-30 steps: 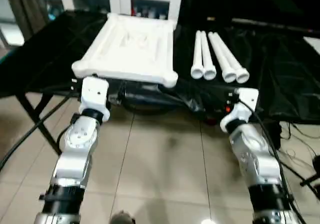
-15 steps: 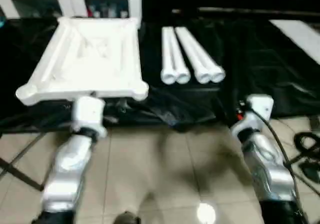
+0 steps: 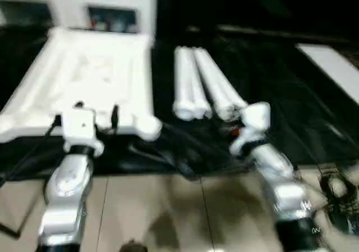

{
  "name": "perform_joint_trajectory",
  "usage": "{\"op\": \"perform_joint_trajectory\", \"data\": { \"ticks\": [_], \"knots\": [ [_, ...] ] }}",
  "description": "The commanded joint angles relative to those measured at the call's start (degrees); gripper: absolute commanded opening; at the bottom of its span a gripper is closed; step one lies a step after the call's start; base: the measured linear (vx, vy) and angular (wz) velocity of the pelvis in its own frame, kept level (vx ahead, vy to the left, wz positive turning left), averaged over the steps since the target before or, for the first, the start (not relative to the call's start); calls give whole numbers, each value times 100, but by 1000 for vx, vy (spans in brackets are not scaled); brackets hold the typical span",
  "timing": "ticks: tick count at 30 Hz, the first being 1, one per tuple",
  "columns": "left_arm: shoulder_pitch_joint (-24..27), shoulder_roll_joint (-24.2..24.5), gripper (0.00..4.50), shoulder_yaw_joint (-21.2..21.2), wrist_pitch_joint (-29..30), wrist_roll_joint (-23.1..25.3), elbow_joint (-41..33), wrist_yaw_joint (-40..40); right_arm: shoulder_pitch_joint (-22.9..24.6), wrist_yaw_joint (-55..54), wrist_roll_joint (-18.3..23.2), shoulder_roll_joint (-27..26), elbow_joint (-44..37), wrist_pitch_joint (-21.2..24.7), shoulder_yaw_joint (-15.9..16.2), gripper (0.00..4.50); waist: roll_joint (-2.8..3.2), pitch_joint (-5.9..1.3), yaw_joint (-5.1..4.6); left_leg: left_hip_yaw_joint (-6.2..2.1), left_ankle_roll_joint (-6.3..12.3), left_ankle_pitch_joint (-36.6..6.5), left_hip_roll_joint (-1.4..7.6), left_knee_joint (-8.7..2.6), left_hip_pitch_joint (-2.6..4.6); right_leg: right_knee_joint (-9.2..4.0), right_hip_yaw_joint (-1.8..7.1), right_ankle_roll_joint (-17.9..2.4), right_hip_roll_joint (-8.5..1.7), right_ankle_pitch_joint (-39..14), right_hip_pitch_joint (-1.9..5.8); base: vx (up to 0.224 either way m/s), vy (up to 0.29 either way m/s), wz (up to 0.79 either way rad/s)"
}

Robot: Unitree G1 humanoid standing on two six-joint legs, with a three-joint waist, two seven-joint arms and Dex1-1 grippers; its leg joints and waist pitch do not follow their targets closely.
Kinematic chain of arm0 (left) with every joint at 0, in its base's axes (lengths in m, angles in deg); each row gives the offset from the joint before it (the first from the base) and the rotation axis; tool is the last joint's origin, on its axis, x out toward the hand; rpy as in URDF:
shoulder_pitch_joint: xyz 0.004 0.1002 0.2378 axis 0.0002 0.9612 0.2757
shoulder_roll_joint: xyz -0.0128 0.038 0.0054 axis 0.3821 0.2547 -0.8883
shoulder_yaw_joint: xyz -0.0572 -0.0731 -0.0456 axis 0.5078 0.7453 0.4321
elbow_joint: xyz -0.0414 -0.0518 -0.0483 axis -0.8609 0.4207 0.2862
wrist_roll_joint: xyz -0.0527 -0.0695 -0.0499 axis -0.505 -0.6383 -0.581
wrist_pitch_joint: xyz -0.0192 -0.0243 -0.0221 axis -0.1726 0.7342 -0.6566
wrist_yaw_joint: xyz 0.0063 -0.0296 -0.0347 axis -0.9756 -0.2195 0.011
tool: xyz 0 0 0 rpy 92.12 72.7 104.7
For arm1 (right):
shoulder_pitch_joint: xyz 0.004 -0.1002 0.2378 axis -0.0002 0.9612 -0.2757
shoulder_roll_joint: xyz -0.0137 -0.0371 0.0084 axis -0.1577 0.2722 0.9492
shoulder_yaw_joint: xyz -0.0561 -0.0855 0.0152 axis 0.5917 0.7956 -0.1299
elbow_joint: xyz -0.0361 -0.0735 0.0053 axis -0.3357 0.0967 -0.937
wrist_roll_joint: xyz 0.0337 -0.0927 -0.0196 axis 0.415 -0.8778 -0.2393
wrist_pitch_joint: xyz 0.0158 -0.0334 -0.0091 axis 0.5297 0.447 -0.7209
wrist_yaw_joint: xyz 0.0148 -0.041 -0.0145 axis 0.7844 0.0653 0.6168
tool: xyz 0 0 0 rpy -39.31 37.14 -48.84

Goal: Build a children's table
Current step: Move to table

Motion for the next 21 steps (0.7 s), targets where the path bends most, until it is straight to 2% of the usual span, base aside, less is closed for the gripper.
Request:
{"op": "perform_joint_trajectory", "data": {
  "ticks": [1, 2, 3, 4, 5, 6, 7, 8, 9, 10, 11, 12, 13, 14, 15, 16, 17, 18, 19, 20, 21],
  "knots": [
    [-21, -35, 450, -83, 71, 47, -67, -5, -26, -119, 220, 21, 19, 66, -403, 450, 301, -449, -230, -781, 1212, -2408, 867, -832, 1138, 522, 588, -153, 118, -766, -902, 287, 91, 62],
    [-21, -35, 450, -83, 71, 47, -67, -5, -26, -119, 220, 21, 19, 66, -403, 450, 249, -411, -197, -753, 1088, -2154, 759, -835, 1014, 712, 619, -24, 150, -585, -983, 247, 106, 34],
    [-35, -10, 450, -96, 73, 54, -60, 13, -90, -164, 368, -42, 57, 170, -547, 450, 228, -380, -130, -617, 999, -1665, 648, -875, 925, 775, 673, 183, 198, -223, -1120, 247, 106, 34],
    [-46, 16, 450, -108, 82, 65, -57, 32, -141, -142, 377, -41, 90, 162, -581, 450, 156, -373, -153, -462, 940, -1328, 559, -998, 857, 811, 649, 267, 215, 224, -1203, 212, 94, 4],
    [-55, 24, 450, -107, 89, 61, -52, 45, -167, -124, 333, -15, 112, 121, -566, 450, 87, -343, -140, -329, 980, -933, 513, -1085, 826, 774, 662, 244, 166, 675, -1320, 204, 57, -1],
    [-59, 24, 450, -102, 96, 57, -51, 52, -179, -113, 310, 2, 127, 89, -549, 450, -6, -325, -160, -246, 1036, -899, 540, -1142, 782, 665, 727, 157, 91, 937, -1332, 204, 57, -1],
    [-68, 35, 450, -103, 96, 54, -38, 72, -189, -121, 313, 4, 140, 87, -551, 450, -102, -265, -161, 26, 1019, -1077, 400, -1276, 725, 322, 791, -114, 4, 1248, -1242, 226, -4, 1],
    [-74, 44, 450, -105, 96, 53, -32, 85, -191, -127, 316, 3, 141, 84, -553, 450, -214, -277, -163, 153, 1002, -1305, 311, -1279, 769, 81, 895, -240, -63, 1170, -1144, 286, -79, 8],
    [-99, 75, 450, -119, 89, 51, -7, 132, -183, -147, 326, 5, 134, 68, -559, 450, -527, -406, -53, 467, 698, -1586, -148, -750, 729, -387, 1558, -598, -480, 170, -593, 286, -79, 8],
    [-129, 98, 450, -131, 86, 39, 11, 180, -166, -161, 321, 1, 111, 66, -557, 450, -473, -332, 216, 423, 566, -1101, -496, 155, 621, -1005, 2040, -778, -994, -2393, -401, 289, -101, 22],
    [-148, 111, 450, -138, 85, 29, 20, 210, -154, -168, 315, -1, 93, 66, -554, 450, -494, -360, 234, 341, 377, -913, -456, 259, 467, -955, 2167, -1005, -1020, -2922, -256, 265, -49, 7],
    [-201, 150, 450, -167, 71, 3, 56, 295, -127, -185, 339, -20, 46, 90, -562, 450, -431, -360, 272, 92, 28, -466, -304, 457, 80, -772, 2125, -1252, -1058, -2849, 74, 265, -49, 7],
    [-266, 205, 450, -201, 49, -38, 119, 416, -90, -204, 365, -51, -9, 108, -567, 450, -340, -370, 327, -31, -216, -125, -222, 561, -111, -712, 2111, -1602, -1027, -1924, 142, 262, -8, -10],
    [-266, 205, 450, -201, 49, -38, 119, 416, -90, -204, 365, -51, -9, 108, -567, 450, -331, -375, 342, -50, -303, 56, -195, 576, -196, -704, 2010, -1761, -954, -1427, 152, 221, 17, 1],
    [-310, 220, 450, -212, -12, -107, 170, 513, -52, -213, 348, -86, -61, 129, -567, 450, -195, -341, 408, -65, -389, 499, -66, 397, -233, -763, 1732, -1976, -829, -840, 30, 221, 17, 1],
    [-314, 221, 450, -212, 15, -195, 160, 600, -14, -234, 331, -101, -118, 157, -553, 450, -59, -290, 431, -25, -284, 987, 96, -86, -279, -773, 1354, -1801, -550, -865, -47, 213, 61, 3],
    [-319, 223, 450, -217, 82, -264, 145, 669, 25, -242, 343, -113, -190, 197, -550, 450, 88, -308, 448, 6, -193, 1267, 206, -458, -189, -726, 1144, -1534, -356, -791, -103, 233, 149, 5],
    [-280, 244, 450, -223, 95, -417, 70, 844, 108, -212, 368, -104, -364, 283, -508, 450, 431, -447, 80, -579, 432, 977, 909, -901, 478, 460, 737, -548, 278, -169, -786, 233, 149, 5],
    [-234, 272, 450, -244, -1, -495, 17, 981, 147, -138, 395, -76, -454, 304, -476, 450, 418, -596, 65, -716, 804, 1845, 973, -705, 759, 583, 782, -343, 203, -106, -995, 241, 146, 7],
    [-175, 302, 450, -260, -106, -568, -39, 1111, 195, -73, 414, -53, -542, 313, -437, 450, 358, -610, 138, -704, 1042, 3115, 935, -503, 775, 599, 873, -147, 131, 189, -1114, 197, 96, 4],
    [-127, 321, 450, -259, -70, -712, -76, 1264, 234, -29, 432, -51, -600, 311, -409, 450, 314, -616, 251, -578, 954, 6592, 804, -233, 615, 505, 1056, 351, 23, 1246, -1168, 197, 96, 4]
  ]
}}
